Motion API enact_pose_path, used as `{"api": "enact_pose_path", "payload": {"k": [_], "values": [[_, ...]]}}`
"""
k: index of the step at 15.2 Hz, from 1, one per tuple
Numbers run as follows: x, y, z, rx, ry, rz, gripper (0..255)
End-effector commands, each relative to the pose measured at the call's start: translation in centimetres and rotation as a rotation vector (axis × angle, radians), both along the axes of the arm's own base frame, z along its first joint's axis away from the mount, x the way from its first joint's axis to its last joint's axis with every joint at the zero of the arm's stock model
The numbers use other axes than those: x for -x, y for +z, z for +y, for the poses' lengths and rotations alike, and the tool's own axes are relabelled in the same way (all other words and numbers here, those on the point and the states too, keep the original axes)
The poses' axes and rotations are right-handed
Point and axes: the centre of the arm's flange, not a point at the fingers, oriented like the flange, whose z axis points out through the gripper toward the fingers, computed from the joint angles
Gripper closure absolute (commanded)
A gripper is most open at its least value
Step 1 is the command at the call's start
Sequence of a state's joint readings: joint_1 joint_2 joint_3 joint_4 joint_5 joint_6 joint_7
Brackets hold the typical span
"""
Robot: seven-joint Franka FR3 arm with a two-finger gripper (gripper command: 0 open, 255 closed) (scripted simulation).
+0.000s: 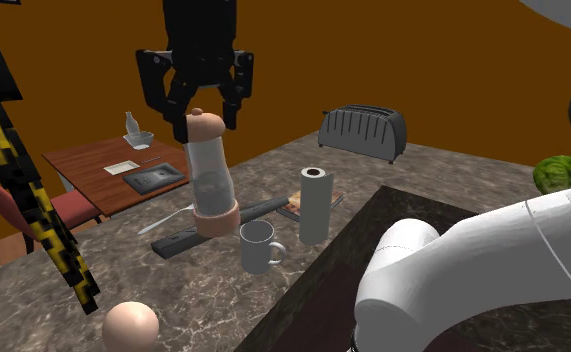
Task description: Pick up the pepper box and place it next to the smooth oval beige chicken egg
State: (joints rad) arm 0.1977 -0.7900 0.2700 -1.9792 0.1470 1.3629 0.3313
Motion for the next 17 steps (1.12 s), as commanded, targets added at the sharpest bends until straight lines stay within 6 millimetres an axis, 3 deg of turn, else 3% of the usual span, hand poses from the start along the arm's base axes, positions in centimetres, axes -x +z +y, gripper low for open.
{"api": "enact_pose_path", "payload": {"k": [1, 17], "values": [[0.0, -1.2, 0.0, 0.000, 0.000, -0.001, 255], [0.0, -9.7, 0.0, 0.000, 0.000, -0.001, 255]]}}
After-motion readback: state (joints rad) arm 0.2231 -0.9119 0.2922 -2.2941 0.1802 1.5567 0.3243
